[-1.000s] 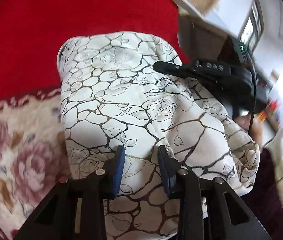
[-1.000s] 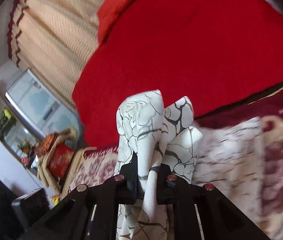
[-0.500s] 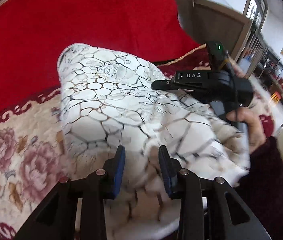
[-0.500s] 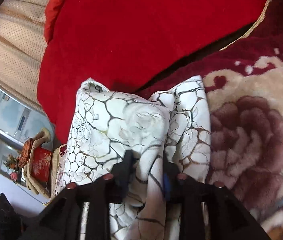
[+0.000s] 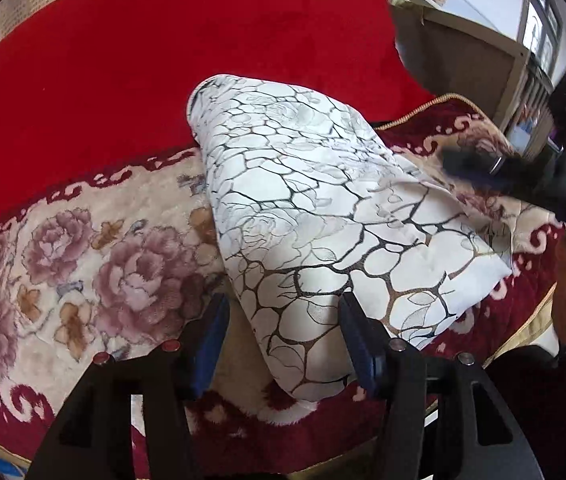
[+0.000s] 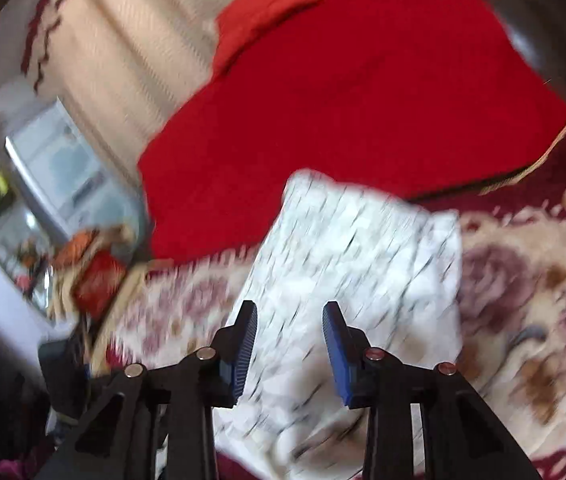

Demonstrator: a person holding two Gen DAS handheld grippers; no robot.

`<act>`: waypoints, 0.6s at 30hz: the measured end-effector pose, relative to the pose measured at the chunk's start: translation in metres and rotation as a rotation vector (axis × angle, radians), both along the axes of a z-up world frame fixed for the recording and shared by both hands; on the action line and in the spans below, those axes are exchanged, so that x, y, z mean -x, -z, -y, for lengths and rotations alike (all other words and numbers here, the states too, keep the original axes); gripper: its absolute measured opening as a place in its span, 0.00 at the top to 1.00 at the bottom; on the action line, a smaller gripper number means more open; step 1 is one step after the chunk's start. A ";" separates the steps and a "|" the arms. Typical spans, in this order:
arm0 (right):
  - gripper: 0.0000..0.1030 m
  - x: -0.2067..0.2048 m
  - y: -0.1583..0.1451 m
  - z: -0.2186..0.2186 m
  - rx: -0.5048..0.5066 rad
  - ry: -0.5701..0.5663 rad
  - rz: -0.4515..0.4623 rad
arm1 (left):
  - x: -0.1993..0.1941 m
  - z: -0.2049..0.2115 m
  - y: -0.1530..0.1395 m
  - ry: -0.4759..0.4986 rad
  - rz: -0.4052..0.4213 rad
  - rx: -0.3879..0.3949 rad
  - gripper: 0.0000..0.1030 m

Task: Fold large clothes
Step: 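Lay the coat end over the bundle with the left gripper and press it flat with both grippers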

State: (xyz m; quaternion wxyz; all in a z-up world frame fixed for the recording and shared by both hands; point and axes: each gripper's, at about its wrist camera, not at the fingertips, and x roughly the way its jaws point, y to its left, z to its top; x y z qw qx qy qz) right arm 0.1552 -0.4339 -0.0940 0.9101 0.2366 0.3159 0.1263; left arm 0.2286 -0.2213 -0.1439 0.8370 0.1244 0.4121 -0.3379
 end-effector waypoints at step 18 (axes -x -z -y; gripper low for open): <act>0.67 -0.059 -0.005 0.016 0.006 0.026 -0.207 | -0.016 -0.024 -0.031 0.001 0.099 0.083 0.40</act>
